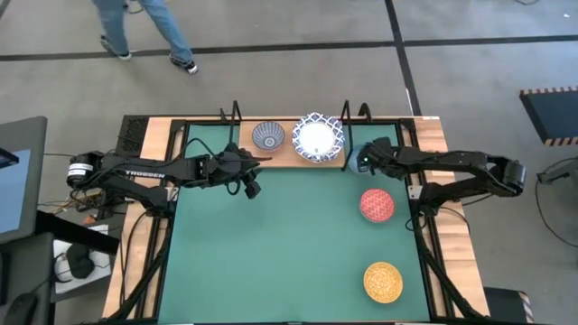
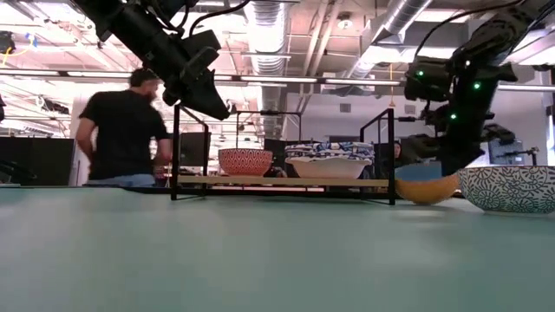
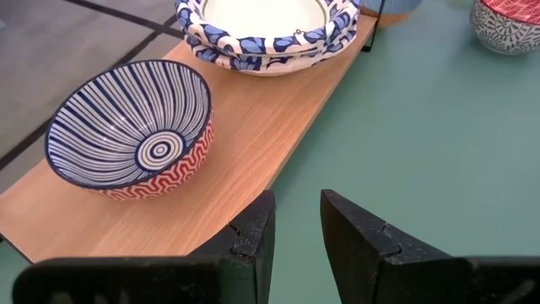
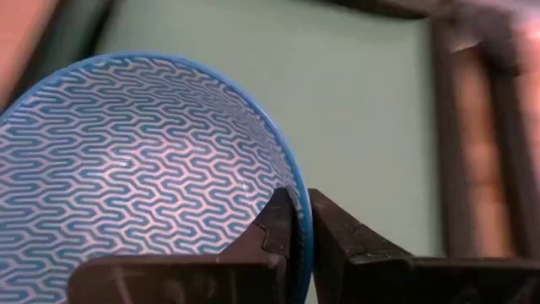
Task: Place and stack bowls onto a shelf
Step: Stack the light blue bowl on top of the blue bowl on the shelf
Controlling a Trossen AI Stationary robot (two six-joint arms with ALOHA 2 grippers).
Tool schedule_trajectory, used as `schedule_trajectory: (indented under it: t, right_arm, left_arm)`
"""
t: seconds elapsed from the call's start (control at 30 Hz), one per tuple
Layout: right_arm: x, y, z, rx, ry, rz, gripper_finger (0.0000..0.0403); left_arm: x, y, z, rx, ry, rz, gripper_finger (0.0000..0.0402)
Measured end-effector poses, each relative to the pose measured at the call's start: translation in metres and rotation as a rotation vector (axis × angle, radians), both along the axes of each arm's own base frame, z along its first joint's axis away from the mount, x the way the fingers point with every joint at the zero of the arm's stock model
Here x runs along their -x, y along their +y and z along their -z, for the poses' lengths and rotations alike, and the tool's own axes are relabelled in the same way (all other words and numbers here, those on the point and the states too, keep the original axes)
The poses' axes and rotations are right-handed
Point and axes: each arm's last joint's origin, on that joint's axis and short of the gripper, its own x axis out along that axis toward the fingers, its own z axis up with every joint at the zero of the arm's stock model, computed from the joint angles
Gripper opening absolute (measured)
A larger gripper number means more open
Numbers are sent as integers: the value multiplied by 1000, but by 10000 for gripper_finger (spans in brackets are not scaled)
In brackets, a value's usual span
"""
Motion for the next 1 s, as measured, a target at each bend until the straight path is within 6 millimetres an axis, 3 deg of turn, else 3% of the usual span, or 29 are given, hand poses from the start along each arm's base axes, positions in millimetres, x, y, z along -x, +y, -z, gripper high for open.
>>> schedule_trajectory:
  t: [0.47,0.83,1.0]
  right_arm:
    - [16,-2,-39,397,-55,151,54]
    - [-5,-13,-80,651,-217,50,49]
    - [-19,-15,-97,746,-284,-124,47]
  left_arm:
    - [0,0,-1,33,-30,-29,84]
    - [-1,-6,-2,15,-42,-48,84]
    - [-1,-13,0,12,-29,-55,84]
